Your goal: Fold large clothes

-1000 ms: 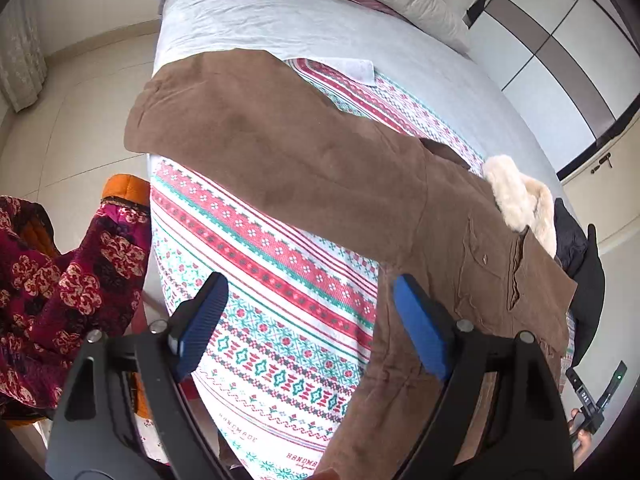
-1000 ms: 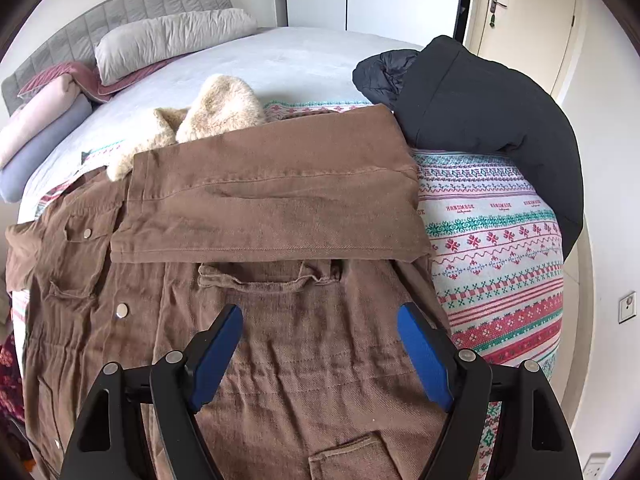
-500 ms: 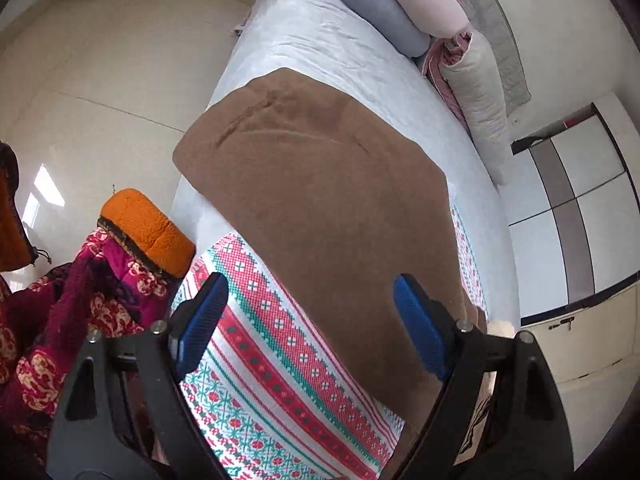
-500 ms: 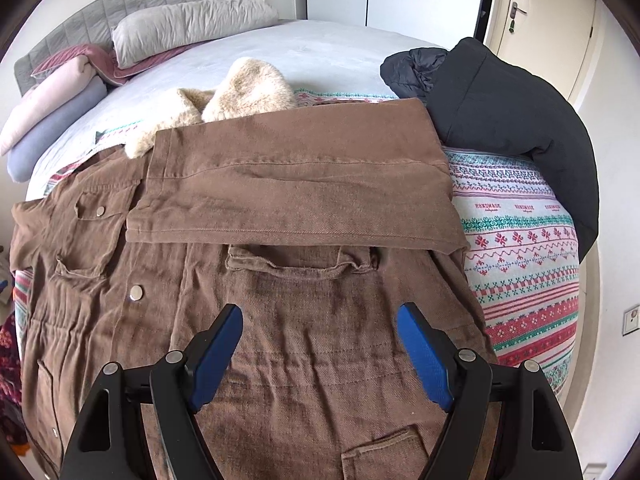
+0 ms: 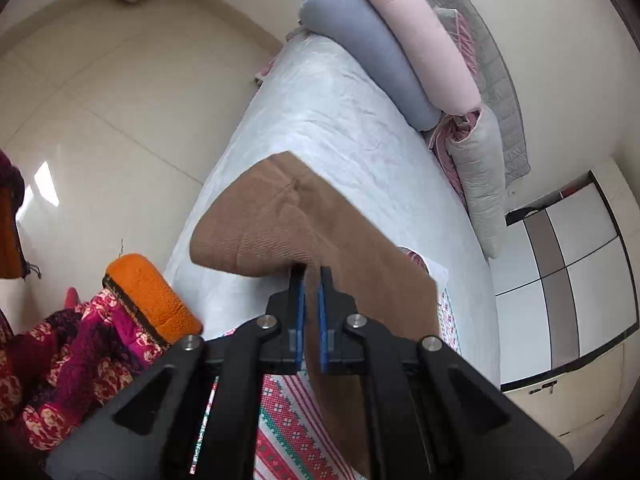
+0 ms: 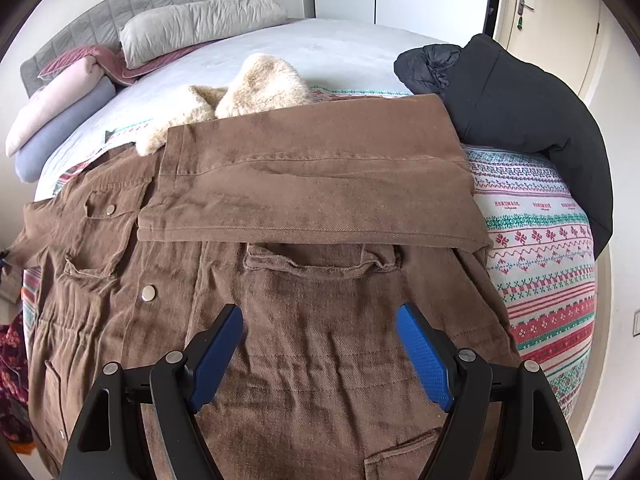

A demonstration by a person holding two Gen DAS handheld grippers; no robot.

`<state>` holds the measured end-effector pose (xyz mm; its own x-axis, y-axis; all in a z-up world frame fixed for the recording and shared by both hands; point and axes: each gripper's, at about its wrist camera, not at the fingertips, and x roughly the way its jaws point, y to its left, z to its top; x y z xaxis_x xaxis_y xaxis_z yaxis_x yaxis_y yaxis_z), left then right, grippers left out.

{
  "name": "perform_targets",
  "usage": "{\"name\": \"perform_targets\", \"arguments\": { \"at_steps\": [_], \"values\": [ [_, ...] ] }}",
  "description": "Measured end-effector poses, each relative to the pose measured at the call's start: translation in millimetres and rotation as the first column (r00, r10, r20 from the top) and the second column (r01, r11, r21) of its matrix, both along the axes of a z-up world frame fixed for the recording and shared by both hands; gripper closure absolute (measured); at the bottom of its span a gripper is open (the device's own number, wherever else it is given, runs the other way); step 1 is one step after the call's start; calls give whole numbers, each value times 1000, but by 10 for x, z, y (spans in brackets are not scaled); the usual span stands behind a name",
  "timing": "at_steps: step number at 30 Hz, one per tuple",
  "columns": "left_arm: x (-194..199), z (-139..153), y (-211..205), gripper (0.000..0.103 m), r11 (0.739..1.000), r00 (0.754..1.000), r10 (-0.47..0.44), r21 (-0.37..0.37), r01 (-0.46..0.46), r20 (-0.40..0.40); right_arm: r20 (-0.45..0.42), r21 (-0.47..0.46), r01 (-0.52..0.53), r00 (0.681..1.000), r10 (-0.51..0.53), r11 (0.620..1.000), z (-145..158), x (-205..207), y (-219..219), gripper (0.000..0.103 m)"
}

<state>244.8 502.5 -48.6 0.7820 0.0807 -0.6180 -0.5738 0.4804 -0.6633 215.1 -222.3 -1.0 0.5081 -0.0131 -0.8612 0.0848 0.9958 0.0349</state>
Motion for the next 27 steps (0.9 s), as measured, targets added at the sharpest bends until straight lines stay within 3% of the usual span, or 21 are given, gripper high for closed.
{"name": "perform_targets", "arguments": {
  "at_steps": [3,6,9,12,16,18,20,21,22,24,25,27],
  "values": [
    [-32,637,-287,97,983,995,-63,177,49,73,22,4,1,1000,-1,1000,67,-25,-30,22],
    [-27,1269,-700,97,932,972,-180,341,119,153,40,14,3,999,-4,1000,118,-41,-68,22],
    [8,1801,-1288,97,840,920,-341,501,207,192,48,30,5,999,-6,1000,145,-47,-106,22],
    [56,2168,-2027,97,707,835,-525,631,319,166,49,54,8,999,-10,999,156,-45,-144,22],
    [148,2349,-3102,97,511,674,-736,704,492,63,51,80,8,999,-12,997,154,-44,-169,22],
    [238,2274,-3640,91,390,544,-839,680,621,-16,51,88,11,999,-15,996,139,-36,-183,22],
    [314,2138,-4095,69,251,372,-925,611,750,-76,53,98,9,998,-14,995,125,-32,-196,22],
    [299,2083,-4252,65,203,311,-947,586,784,-87,52,107,7,999,-13,994,117,-27,-208,22],
    [265,2046,-4351,58,178,286,-953,578,797,-101,50,118,7,999,-13,993,112,-24,-223,22],
    [217,2028,-4348,48,186,295,-951,591,785,-92,51,134,8,999,-15,991,114,-26,-261,22],
    [210,2032,-4269,42,210,316,-945,592,778,-81,54,142,9,998,-16,990,118,-32,-277,22],
    [237,1983,-4051,40,288,387,-920,563,775,-62,58,162,8,998,-18,987,119,-32,-312,22]
  ]
}}
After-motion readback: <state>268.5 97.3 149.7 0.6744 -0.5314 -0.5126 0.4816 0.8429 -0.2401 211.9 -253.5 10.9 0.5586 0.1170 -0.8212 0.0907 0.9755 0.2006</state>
